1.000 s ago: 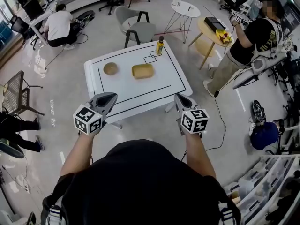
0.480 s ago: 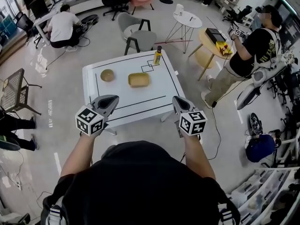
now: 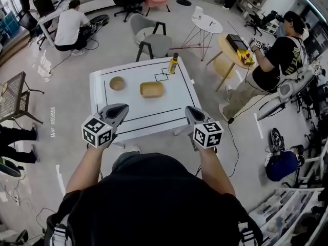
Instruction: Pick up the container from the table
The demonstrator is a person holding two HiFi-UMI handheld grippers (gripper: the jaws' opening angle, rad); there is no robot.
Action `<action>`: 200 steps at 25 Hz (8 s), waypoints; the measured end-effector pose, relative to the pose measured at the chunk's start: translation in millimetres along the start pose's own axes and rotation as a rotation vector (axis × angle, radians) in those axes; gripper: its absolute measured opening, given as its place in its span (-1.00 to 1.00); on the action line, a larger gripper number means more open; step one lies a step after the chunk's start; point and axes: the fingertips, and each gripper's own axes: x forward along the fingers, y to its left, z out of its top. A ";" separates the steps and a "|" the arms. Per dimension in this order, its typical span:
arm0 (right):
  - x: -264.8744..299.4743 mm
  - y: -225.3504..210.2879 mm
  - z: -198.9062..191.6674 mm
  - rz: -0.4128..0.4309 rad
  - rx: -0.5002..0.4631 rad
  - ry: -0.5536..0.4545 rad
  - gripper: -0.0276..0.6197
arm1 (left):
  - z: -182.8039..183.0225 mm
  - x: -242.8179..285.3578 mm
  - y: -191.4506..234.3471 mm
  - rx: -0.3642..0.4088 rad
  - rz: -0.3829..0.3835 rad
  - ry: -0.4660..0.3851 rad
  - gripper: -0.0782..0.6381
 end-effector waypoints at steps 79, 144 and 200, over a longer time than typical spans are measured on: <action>217.6 -29.3 31.7 0.132 -0.091 0.163 -0.90 | 2.2 29.5 167.3 -0.099 0.162 0.035 -0.76; 328.4 -66.7 -69.9 0.346 -0.238 0.508 -0.82 | -43.2 104.4 215.0 -0.281 0.298 0.121 -0.76; 365.4 -29.0 -205.5 0.573 -0.436 0.859 -0.46 | -97.5 116.8 252.3 -0.402 0.322 0.193 -0.76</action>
